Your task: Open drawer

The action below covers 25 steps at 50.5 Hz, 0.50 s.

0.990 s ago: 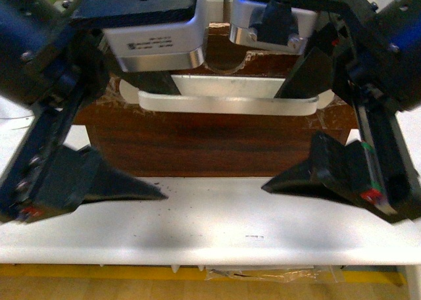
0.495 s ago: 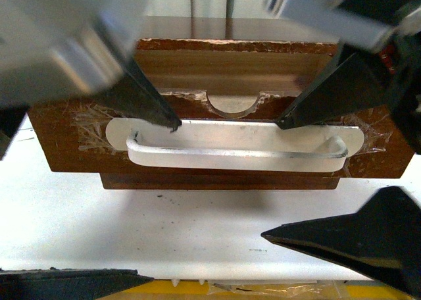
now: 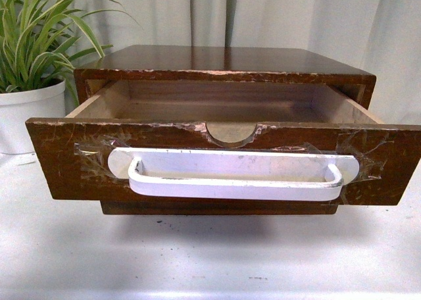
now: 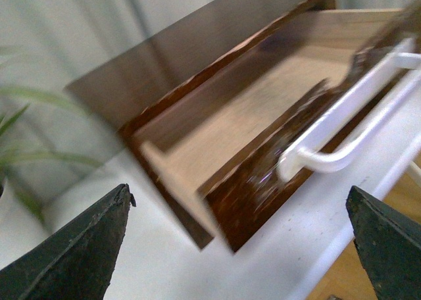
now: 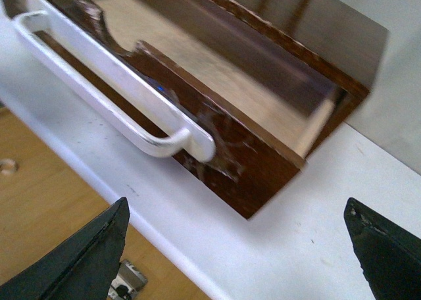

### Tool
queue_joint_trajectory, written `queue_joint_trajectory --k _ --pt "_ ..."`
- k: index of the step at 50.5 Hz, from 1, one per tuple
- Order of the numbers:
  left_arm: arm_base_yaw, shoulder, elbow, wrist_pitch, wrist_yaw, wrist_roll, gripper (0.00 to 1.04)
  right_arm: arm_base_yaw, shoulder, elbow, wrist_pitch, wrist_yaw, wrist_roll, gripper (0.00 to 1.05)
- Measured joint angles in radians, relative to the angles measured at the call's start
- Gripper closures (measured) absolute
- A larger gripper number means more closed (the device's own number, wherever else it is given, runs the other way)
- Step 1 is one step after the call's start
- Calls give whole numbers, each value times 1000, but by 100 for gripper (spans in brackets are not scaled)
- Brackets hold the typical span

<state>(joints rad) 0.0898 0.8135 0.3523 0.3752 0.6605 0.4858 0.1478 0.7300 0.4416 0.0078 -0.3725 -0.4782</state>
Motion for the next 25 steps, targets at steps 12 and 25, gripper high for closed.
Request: queue_joint_trajectory --k 12,25 --pt "150 -254 -169 -111 -159 -294 6 -39 -280 -175 -32 153 192 9" --pt "147 -631 -279 -407 -391 -412 6 -27 -571 -283 -129 356 445 9"
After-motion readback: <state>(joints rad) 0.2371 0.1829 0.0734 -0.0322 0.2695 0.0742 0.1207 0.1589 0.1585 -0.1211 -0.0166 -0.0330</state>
